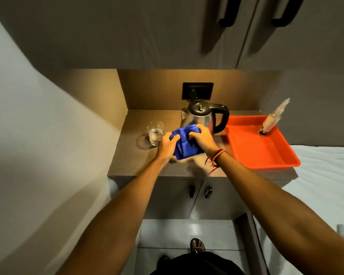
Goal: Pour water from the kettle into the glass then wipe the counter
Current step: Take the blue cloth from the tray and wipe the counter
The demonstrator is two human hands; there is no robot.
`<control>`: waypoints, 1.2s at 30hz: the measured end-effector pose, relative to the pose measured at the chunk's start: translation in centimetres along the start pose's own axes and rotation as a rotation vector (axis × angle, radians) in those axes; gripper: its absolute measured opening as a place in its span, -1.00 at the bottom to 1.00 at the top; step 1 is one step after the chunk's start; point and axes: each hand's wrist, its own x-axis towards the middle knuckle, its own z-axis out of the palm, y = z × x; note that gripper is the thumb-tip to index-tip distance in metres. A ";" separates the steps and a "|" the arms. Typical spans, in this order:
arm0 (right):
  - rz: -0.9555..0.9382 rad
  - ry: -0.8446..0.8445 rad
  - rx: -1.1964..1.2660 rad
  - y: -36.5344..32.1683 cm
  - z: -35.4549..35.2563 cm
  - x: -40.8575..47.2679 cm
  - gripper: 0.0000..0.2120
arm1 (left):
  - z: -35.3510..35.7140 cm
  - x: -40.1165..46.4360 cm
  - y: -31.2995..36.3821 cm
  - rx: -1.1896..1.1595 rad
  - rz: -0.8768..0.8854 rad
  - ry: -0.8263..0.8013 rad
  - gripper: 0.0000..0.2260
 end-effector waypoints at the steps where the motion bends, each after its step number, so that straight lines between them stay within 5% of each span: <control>1: 0.027 -0.001 -0.028 0.5 1.3 -0.1 -0.74 | -1.1 0.0 -0.7 0.038 -0.007 0.042 -0.77; 7: 0.062 0.012 -0.372 4.9 5.5 -1.2 -0.67 | -3.7 -0.2 -3.4 0.287 -0.221 0.047 -0.67; 11: -0.216 -0.020 -0.763 7.2 6.7 -2.6 -0.39 | -5.2 0.2 -3.5 0.560 -0.093 0.253 -0.71; 14: -0.497 -0.089 -1.025 9.1 7.0 -2.9 -0.43 | -6.1 2.4 -3.5 0.553 -0.049 0.355 -0.37; 19: -0.437 -0.226 -1.087 11.3 7.3 -1.4 -0.38 | -5.4 6.2 -1.9 0.518 -0.074 0.250 0.05; 26: -0.378 -0.240 -1.081 10.5 9.3 1.2 -0.30 | -4.1 8.3 -2.7 0.436 -0.040 0.366 -0.24; 36: -0.318 -0.345 -1.067 5.7 14.0 8.3 -0.30 | -13.2 6.5 -3.6 0.506 0.063 0.529 -0.23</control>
